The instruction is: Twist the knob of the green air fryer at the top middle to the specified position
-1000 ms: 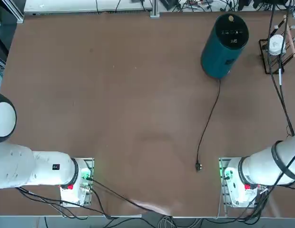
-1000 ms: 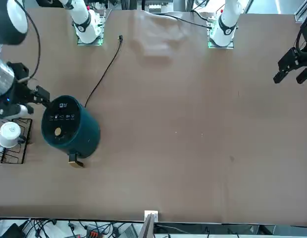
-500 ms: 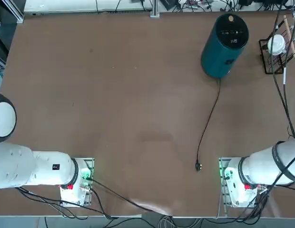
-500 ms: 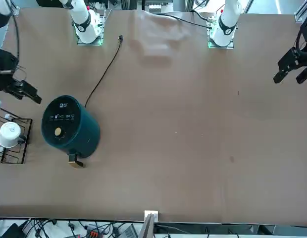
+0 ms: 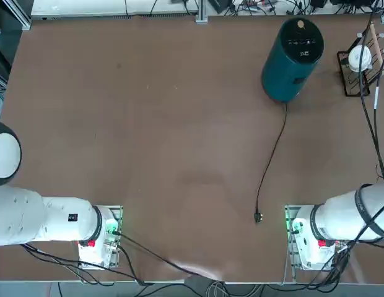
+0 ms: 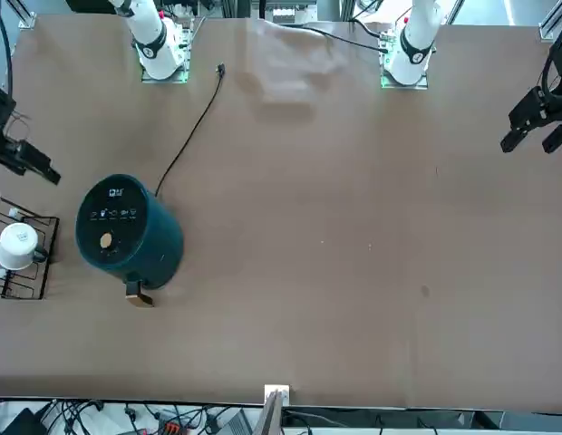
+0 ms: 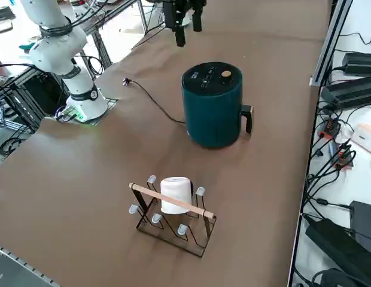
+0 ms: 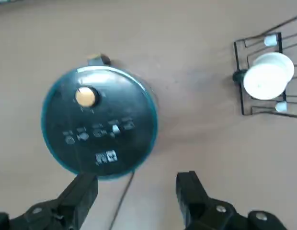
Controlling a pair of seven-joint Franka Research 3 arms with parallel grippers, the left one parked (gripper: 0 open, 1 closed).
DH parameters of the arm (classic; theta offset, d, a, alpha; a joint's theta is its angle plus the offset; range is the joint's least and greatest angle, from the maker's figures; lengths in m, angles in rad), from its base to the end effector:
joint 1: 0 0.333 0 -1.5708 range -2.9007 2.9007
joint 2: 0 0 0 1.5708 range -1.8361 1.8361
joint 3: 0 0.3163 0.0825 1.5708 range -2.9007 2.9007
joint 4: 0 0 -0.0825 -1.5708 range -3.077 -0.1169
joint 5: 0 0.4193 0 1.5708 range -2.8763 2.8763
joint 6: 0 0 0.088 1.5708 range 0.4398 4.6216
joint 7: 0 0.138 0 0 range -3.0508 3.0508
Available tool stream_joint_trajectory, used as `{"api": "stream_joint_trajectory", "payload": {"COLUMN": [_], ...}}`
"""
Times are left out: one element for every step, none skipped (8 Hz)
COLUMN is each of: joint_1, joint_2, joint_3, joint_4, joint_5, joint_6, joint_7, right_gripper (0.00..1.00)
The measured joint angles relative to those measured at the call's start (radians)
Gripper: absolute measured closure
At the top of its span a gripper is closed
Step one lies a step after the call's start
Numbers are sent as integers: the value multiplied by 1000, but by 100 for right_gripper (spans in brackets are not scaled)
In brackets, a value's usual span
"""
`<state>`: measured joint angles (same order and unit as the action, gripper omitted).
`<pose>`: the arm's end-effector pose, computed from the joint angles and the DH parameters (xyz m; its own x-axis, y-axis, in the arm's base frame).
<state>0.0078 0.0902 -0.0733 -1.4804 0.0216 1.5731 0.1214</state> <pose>0.6172 -0.0356 0.5855 0.9826 -0.1855 0.0009 -0.1855 -0.9825 -0.0152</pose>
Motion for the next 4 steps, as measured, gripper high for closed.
{"api": "stream_joint_trajectory", "payload": {"joint_1": [-9, -17, -22, -22], "joint_2": [-11, -20, -24, -24], "joint_3": [-3, -4, -5, -3], "joint_4": [-6, -19, -25, -24], "joint_5": [0, 0, 0, 0], "joint_6": [-21, -24, -24, -24], "joint_7": [-13, -14, -22, -27], "right_gripper": [0, 0, 0, 0]}}
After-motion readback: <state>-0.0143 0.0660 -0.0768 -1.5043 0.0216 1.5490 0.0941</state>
